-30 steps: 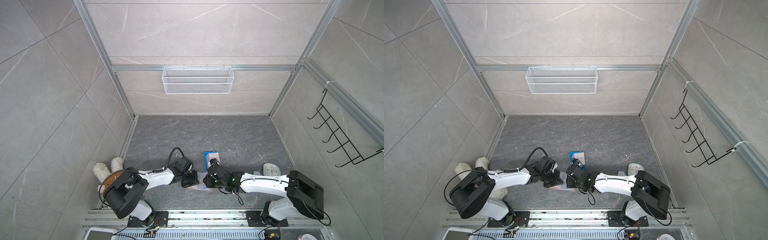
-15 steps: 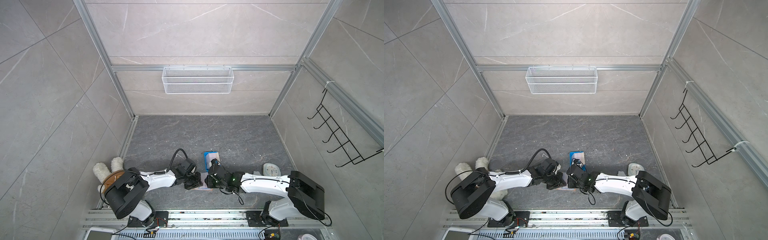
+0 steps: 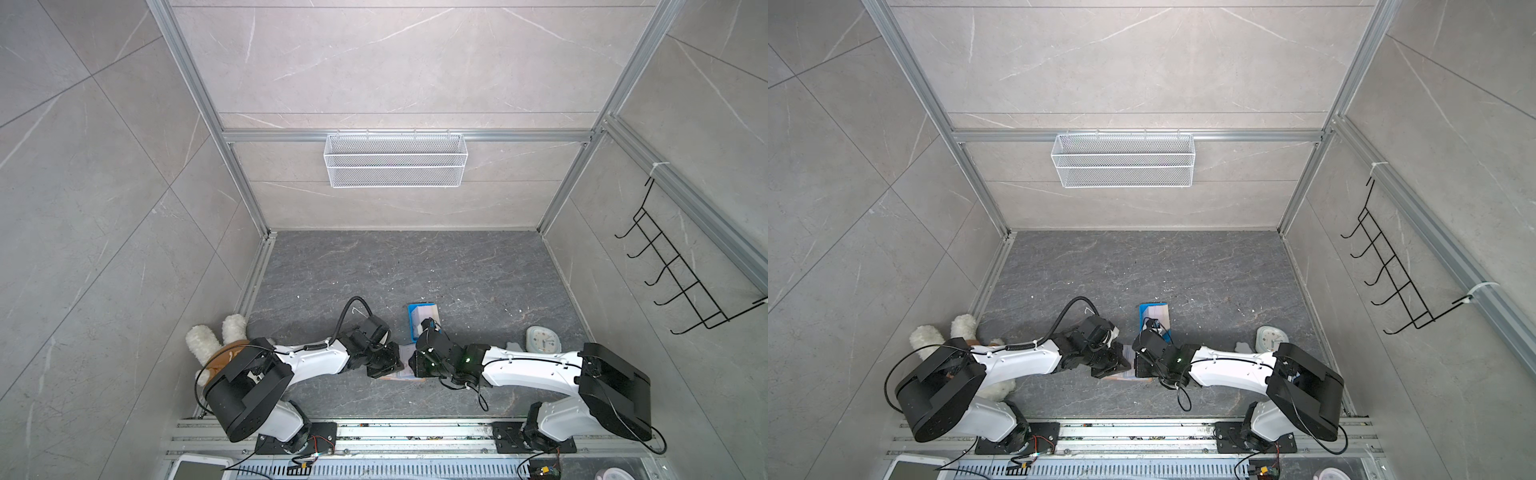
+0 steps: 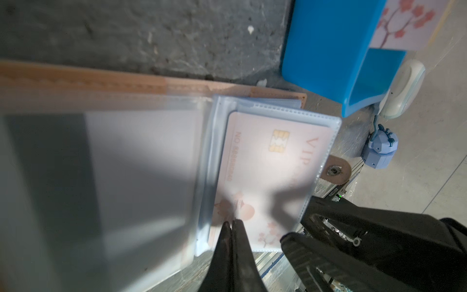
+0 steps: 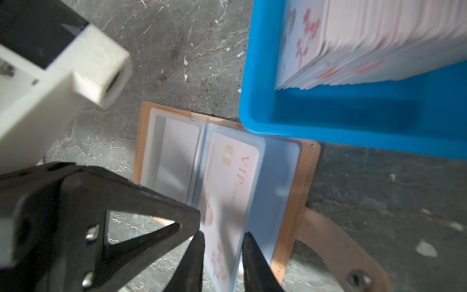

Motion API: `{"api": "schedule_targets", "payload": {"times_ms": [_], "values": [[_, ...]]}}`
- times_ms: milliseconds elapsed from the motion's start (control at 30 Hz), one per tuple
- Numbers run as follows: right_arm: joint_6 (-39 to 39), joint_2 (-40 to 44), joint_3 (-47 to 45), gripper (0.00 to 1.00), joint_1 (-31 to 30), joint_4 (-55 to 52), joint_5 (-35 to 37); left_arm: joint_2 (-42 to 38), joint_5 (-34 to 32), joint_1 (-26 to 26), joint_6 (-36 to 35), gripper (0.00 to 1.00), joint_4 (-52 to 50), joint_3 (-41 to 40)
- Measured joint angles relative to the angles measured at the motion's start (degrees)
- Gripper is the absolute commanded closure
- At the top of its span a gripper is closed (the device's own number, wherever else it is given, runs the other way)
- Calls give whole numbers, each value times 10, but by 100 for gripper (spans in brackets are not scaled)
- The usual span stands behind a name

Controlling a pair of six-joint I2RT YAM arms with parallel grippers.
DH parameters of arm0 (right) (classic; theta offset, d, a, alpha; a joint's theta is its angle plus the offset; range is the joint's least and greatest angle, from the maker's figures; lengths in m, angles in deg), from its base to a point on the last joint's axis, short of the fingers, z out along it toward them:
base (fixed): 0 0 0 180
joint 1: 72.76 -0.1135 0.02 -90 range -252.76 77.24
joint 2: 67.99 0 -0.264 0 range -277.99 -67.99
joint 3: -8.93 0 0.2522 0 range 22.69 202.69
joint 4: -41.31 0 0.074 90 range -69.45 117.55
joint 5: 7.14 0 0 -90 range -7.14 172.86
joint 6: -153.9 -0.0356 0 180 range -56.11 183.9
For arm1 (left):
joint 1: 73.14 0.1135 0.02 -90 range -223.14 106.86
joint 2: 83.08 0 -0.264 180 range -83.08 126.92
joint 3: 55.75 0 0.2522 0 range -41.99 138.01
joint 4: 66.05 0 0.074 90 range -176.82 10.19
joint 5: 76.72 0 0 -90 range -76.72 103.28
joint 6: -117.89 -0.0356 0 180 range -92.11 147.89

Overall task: Insert credit cards into a card holder
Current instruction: Turn over the card slot in the card holder.

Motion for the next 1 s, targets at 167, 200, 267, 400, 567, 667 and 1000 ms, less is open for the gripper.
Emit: {"api": "schedule_targets", "payload": {"times_ms": [167, 200, 267, 400, 567, 667, 1000], "values": [[0, -4, 17, 71, -6, -6, 1, 0, 0, 5, 0, 98, 0, -2], [0, -5, 21, 71, -8, -8, 1, 0, 0, 7, 0, 98, 0, -4], [0, -10, 29, 70, -10, -12, 2, 0, 1, 10, -1, 98, 0, -7], [0, -22, 42, 70, -16, -20, 4, 0, 1, 17, -2, 99, -1, -12], [2, -37, 62, 69, -24, -31, 7, -1, 4, 30, -5, 98, 0, -20], [3, -47, 79, 68, -29, -31, 7, -6, 5, 40, -10, 98, 0, -26], [9, -72, 107, 63, -42, -31, 9, -18, 18, 68, -19, 99, 0, -38]]}}
